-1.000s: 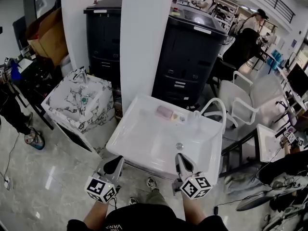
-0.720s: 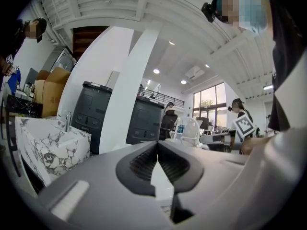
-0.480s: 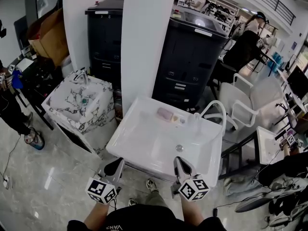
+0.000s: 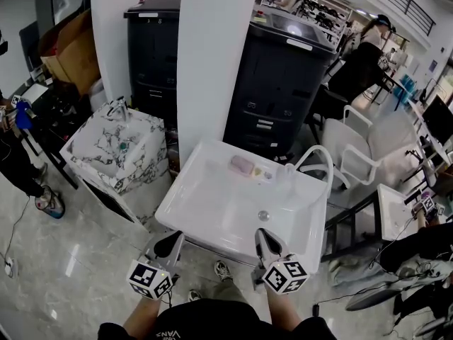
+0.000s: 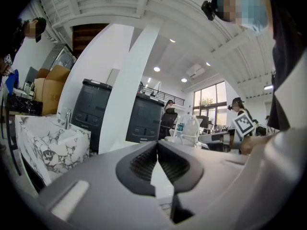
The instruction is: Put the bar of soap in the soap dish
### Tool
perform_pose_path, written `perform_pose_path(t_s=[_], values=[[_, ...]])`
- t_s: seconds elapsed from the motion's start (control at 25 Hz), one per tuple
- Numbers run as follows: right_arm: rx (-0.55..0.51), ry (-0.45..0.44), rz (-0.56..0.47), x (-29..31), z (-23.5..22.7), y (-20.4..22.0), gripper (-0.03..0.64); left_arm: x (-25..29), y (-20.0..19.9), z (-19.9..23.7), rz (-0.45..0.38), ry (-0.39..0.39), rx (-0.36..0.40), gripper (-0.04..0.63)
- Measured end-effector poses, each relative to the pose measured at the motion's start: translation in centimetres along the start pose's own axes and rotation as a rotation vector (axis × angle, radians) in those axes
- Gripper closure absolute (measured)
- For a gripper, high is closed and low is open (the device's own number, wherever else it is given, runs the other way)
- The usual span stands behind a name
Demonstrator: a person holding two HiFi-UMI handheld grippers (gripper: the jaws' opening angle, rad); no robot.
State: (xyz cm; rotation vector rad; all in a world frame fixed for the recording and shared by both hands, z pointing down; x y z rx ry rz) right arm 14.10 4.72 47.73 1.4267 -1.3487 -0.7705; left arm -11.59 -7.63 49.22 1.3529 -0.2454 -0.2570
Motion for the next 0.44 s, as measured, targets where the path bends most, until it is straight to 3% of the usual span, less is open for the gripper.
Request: perform_pose_path(t_s=[0.44], values=[[-0.007,-0.008,0.014,0.48,-0.38,-0.03,0.615,0.46,0.38,-0.28,0.015,0.001,-0.006,0.541]])
Point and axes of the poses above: the fingertips, and each gripper's own axes: x forward along the fingers, z to its left, y out of its underside, the point moved 5 cm from there along -x, backward along the fingers, and after that the axes turned 8 degrees about y, right-handed, at the moved point
